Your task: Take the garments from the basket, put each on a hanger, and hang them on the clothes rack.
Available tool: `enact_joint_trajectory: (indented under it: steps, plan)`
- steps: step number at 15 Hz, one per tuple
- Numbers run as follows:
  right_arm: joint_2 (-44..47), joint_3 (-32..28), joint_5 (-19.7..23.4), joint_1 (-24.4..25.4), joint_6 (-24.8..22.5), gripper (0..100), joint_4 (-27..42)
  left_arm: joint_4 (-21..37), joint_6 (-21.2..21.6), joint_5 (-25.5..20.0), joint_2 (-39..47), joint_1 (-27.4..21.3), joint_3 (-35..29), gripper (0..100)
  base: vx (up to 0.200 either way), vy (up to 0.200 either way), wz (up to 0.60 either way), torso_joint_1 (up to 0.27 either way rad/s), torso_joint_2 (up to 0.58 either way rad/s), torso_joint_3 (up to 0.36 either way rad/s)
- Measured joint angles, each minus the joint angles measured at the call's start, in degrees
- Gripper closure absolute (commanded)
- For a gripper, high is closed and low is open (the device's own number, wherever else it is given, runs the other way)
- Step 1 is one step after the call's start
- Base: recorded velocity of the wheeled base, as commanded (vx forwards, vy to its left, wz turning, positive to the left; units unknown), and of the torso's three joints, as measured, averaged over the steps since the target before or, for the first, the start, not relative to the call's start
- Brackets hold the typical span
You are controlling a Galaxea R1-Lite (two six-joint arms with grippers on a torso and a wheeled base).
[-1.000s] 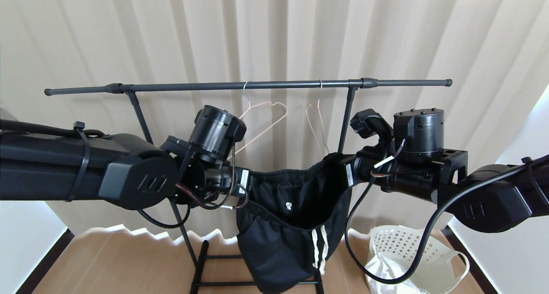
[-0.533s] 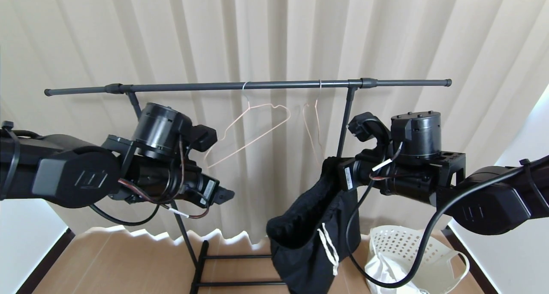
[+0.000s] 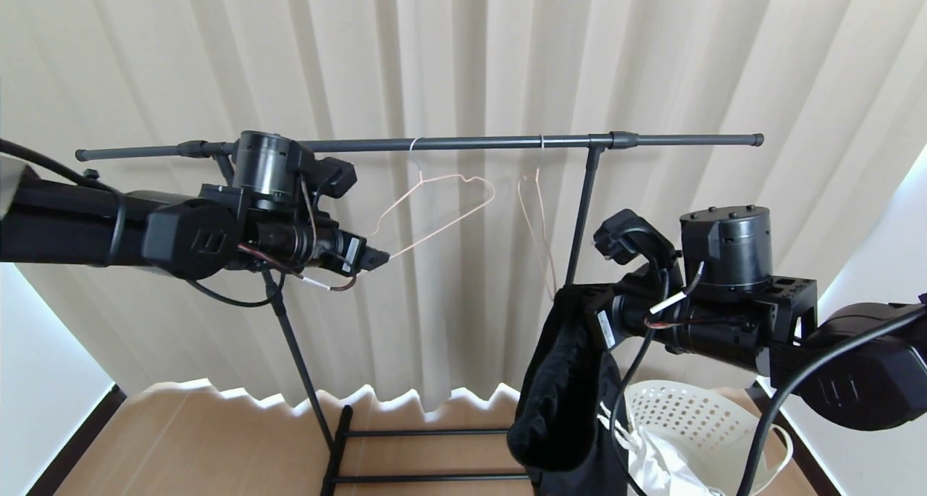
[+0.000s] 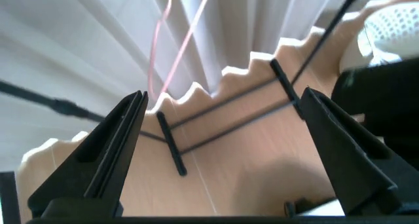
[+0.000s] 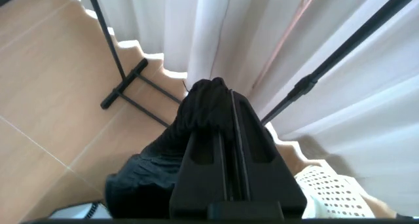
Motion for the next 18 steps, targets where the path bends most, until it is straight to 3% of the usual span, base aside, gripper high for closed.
enact_joint_trajectory:
  steps: [6,9,18]
  plan:
    - [-4.29,3.39,0.15,1.60,-2.30,100,-0.10,-10.56,-0.20,2.39,14.12,1.41,-13.01,0,0.000,0.000,0.00,0.000,0.00,0.000]
    - [-4.90,3.47,0.13,1.77,-2.33,100,-0.16,-17.30,-2.05,2.97,18.52,2.02,-15.13,0,0.000,0.000,0.00,0.000,0.00,0.000]
    - [-5.12,3.52,0.02,1.90,-2.33,100,-0.16,-18.51,-5.72,3.29,22.60,1.38,-14.91,0,0.000,0.000,0.00,0.000,0.00,0.000]
